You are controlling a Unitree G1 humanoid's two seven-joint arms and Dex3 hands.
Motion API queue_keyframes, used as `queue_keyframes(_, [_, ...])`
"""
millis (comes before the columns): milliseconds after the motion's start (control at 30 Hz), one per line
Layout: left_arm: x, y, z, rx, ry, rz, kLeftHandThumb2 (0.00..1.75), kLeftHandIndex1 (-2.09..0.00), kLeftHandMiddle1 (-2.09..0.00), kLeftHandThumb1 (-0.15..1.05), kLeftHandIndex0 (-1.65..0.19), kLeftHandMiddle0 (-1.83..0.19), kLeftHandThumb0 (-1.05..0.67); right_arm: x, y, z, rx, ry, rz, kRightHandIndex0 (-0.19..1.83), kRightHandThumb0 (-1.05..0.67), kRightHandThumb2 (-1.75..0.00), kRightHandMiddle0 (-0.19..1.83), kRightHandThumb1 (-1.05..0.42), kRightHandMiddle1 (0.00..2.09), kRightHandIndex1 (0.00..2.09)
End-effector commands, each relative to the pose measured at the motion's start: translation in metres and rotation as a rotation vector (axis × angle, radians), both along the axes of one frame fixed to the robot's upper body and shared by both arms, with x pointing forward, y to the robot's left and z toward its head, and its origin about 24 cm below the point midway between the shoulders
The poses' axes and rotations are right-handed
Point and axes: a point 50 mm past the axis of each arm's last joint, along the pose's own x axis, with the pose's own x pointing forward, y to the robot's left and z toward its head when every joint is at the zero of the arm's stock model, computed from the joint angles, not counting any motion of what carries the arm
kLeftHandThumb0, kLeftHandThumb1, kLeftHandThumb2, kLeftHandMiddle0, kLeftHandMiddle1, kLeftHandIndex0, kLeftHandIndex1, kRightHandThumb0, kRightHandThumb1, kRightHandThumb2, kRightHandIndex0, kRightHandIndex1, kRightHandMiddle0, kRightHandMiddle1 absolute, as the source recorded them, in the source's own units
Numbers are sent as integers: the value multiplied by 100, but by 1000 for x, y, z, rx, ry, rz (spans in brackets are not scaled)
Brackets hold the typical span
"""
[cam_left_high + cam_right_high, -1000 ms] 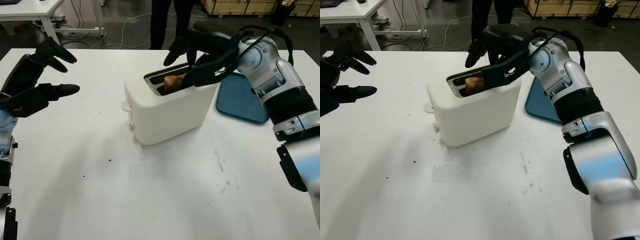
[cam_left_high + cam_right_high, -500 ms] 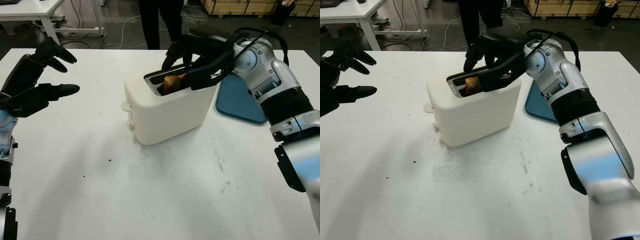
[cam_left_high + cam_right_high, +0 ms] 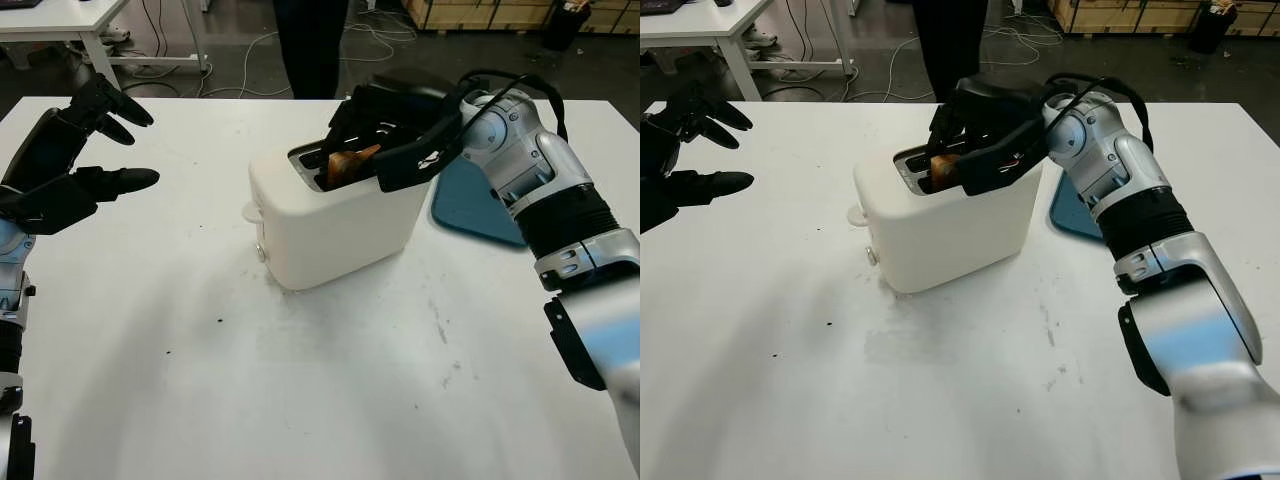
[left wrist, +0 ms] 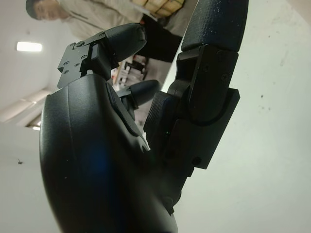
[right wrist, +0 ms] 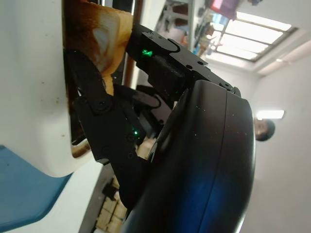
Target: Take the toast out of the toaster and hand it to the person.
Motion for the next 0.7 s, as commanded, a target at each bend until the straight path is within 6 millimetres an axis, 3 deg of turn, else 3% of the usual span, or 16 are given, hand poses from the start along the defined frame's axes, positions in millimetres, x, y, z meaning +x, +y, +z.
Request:
queue_keyframes(0, [-1,0,-1,-10,-11,5,23,-153,-166,92,0,0,-105,-1,-1,-9,-4,47,-5,89,-21,-1,112,-68,4,80])
queue_keyframes(200, [-1,0,-1,-13,-12,3,23,-152,-166,92,0,0,-105,1,-2,-19,-52,74,-16,97,-25,0,123,-67,9,77])
queue_keyframes(300, [-1,1,-1,-8,-11,8,23,-152,-165,92,0,0,-105,1,-3,-22,-54,62,-22,96,-31,0,130,-69,18,92])
queue_keyframes(333, [-1,1,-1,-8,-10,10,23,-152,-165,92,0,0,-105,2,-4,-22,-42,56,-25,93,-33,0,125,-69,34,104])
queue_keyframes(400, [-1,1,-2,-15,-7,12,22,-152,-166,92,0,0,-105,2,-4,-23,-10,25,-27,93,-39,0,101,-69,99,132])
queue_keyframes(500, [-1,1,-1,-16,-4,9,21,-153,-166,92,0,0,-105,1,-5,-23,25,-42,-15,101,-54,-1,90,-74,151,165])
queue_keyframes(533, [-1,1,-1,-19,-3,8,21,-153,-166,92,0,0,-105,1,-5,-23,27,-63,-14,105,-57,-2,89,-80,155,170])
queue_keyframes(667, [-1,1,-2,-20,-3,6,21,-152,-165,92,0,0,-105,0,-4,-21,18,-146,-11,110,-57,-10,96,-91,138,160])
